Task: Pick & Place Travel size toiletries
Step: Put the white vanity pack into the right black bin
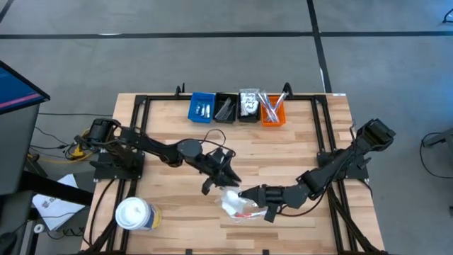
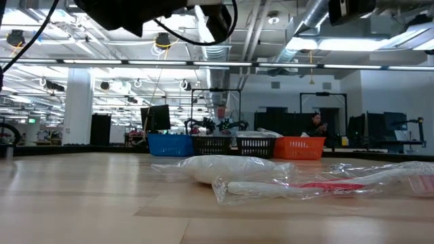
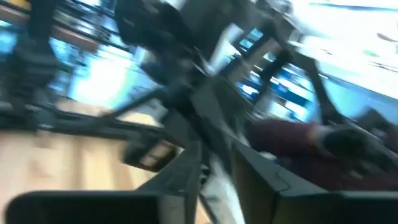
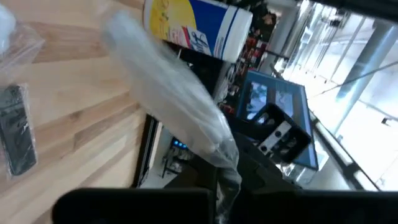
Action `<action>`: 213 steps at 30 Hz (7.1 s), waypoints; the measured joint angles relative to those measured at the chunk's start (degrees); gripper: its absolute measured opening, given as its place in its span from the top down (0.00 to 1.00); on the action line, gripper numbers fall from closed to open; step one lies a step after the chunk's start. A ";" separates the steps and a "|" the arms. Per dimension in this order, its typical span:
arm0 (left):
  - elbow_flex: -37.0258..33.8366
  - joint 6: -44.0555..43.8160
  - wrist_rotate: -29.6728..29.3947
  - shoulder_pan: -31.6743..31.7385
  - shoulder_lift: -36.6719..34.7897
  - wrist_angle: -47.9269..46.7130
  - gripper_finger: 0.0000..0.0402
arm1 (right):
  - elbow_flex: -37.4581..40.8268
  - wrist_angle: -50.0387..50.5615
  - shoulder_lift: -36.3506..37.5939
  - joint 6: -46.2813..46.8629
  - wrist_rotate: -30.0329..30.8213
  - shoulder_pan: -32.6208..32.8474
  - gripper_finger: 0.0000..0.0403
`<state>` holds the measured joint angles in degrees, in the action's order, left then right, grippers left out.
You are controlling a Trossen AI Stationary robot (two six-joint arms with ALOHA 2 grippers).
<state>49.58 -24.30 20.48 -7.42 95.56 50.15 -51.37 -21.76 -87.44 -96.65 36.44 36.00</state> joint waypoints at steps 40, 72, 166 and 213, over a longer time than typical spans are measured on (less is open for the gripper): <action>-6.31 32.00 -52.87 -11.67 -11.79 -4.63 0.53 | -0.02 16.43 6.54 76.09 7.82 -19.68 1.00; -5.67 21.28 -55.41 -3.74 -9.92 -25.21 0.31 | 0.00 29.89 8.33 97.18 -21.22 -37.91 1.00; -5.98 9.30 -27.07 -0.96 -9.32 -7.20 0.94 | 17.46 4.17 29.85 96.23 -53.05 -35.58 0.75; -6.01 13.56 -30.61 -0.90 -9.28 -9.16 0.94 | 14.14 5.84 22.08 96.66 -52.91 -36.84 0.64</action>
<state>43.57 -10.74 -10.13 -8.32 86.28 40.99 -37.23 -15.92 -65.36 0.01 -16.47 -0.84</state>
